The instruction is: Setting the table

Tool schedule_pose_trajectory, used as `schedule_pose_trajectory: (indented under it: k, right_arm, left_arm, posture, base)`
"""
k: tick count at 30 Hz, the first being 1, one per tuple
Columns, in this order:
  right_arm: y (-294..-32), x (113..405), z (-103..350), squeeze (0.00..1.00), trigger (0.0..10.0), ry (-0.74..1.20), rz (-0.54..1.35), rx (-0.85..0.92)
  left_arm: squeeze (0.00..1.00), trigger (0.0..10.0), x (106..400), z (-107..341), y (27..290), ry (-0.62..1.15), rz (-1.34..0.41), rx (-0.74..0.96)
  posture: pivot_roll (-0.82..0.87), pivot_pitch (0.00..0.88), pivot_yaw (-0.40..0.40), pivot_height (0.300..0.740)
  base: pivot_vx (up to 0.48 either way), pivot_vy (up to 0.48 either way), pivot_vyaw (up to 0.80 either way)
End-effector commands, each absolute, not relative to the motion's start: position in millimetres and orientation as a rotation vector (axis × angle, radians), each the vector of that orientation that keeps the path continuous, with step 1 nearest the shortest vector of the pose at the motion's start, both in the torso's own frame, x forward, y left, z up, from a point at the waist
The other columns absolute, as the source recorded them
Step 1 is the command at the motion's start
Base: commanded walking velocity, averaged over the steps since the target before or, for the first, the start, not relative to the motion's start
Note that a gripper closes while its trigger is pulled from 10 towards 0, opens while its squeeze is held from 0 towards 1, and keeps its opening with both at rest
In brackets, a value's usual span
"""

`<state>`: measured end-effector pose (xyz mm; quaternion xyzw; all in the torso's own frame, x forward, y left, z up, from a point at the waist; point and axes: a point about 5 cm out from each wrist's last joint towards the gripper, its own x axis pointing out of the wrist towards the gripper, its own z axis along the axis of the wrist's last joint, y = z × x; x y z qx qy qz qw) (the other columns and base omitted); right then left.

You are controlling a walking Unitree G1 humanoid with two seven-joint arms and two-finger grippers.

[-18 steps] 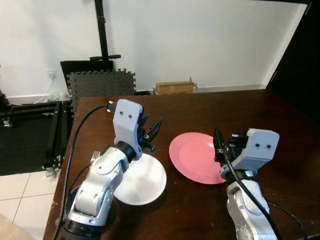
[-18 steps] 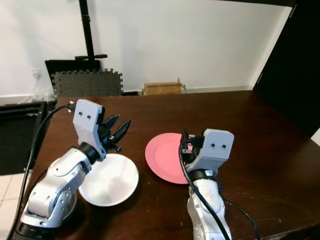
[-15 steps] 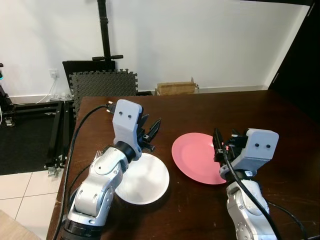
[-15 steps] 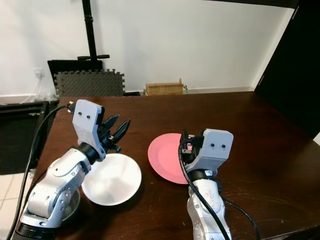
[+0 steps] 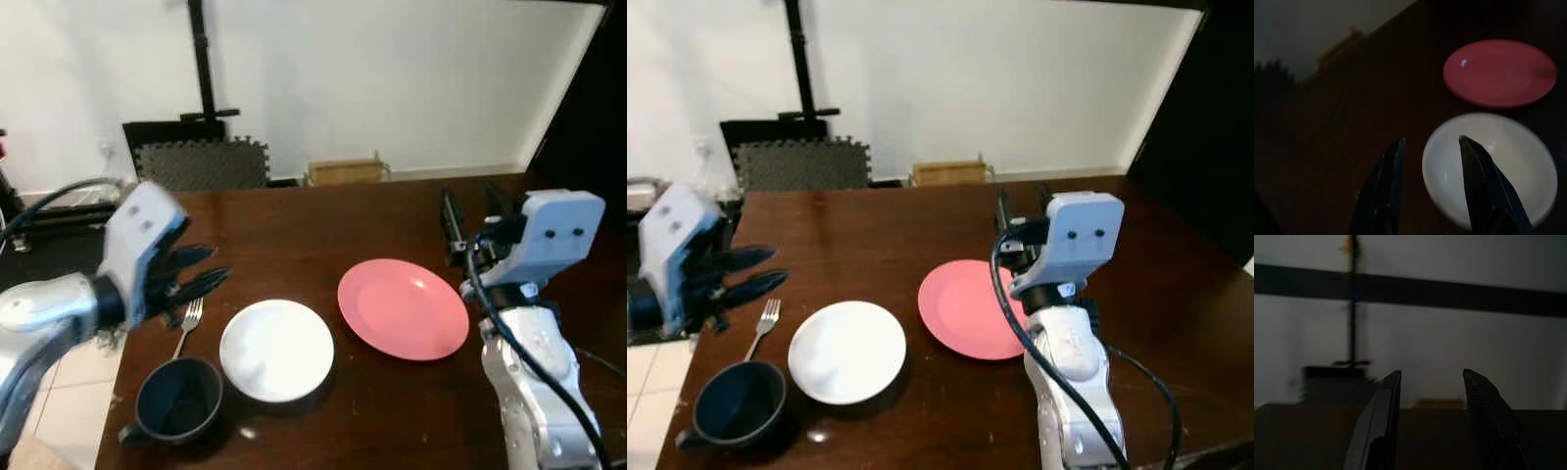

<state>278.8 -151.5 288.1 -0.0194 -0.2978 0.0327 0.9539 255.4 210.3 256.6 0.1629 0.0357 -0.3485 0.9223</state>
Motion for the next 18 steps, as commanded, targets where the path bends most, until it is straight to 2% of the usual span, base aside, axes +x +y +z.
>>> schedule_pose_trajectory:
  k: [1,3,5,7,8,10,11,12,13,18]
  right_arm:
    - [-151.0,281.0,279.9,0.00,10.0,-0.571,0.078,-0.022]
    - [-147.4,282.7,275.2,0.00,10.0,-0.542,0.121,-0.011]
    - [-133.0,285.8,262.1,0.00,10.0,-0.437,0.278,-0.025]
    - [-115.5,284.9,245.8,0.00,10.0,-0.336,0.467,-0.097]
    - [-115.5,284.9,245.8,0.00,10.0,-0.336,0.467,-0.097]
    - [-102.2,284.0,222.9,0.00,10.0,-0.185,0.637,-0.138]
    - [-97.6,281.6,214.2,0.00,10.0,-0.134,0.718,-0.158]
    - [-97.6,281.6,214.2,0.00,10.0,-0.134,0.718,-0.158]
    - [-92.7,276.5,204.4,0.00,10.0,-0.073,0.832,-0.165]
    - [-89.1,269.5,195.1,0.00,10.0,-0.015,0.958,-0.123]
  left_arm:
    - [0.00,10.0,241.6,251.2,211.1,0.105,-0.749,0.333]
    - [0.00,10.0,230.1,245.8,210.6,0.133,-0.778,0.335]
    - [0.00,10.0,214.9,239.0,214.4,0.216,-0.777,0.387]
    - [0.00,10.0,204.6,235.5,221.8,0.272,-0.746,0.355]
    - [0.00,10.0,204.6,235.5,221.8,0.272,-0.746,0.355]
    - [0.00,10.0,191.9,231.8,228.2,0.309,-0.731,0.350]
    - [0.00,10.0,185.7,230.4,229.9,0.329,-0.727,0.362]
    - [0.00,10.0,185.7,230.4,229.9,0.329,-0.727,0.362]
    - [0.00,10.0,177.0,228.1,232.3,0.366,-0.722,0.382]
    - [0.00,10.0,168.3,225.0,236.7,0.412,-0.716,0.399]
  posture:
    - [0.10,0.067,0.031,0.740]
    - [0.14,0.078,0.010,0.740]
    - [0.16,0.086,-0.002,0.740]
    - [0.18,0.089,-0.015,0.740]
    - [0.18,0.089,-0.015,0.740]
    - [0.22,0.102,-0.039,0.740]
    - [0.24,0.107,-0.050,0.740]
    - [0.24,0.107,-0.050,0.740]
    - [0.25,0.113,-0.053,0.740]
    - [0.27,0.120,-0.054,0.740]
  base:
    - [0.000,0.000,0.00]
    - [0.000,0.000,0.00]
    - [0.000,0.000,0.00]
    - [0.000,0.000,0.00]
    - [0.000,0.000,0.00]
    - [0.000,0.000,0.00]
    - [0.000,0.000,0.00]
    - [0.000,0.000,0.00]
    - [0.000,0.000,0.00]
    - [0.000,0.000,0.00]
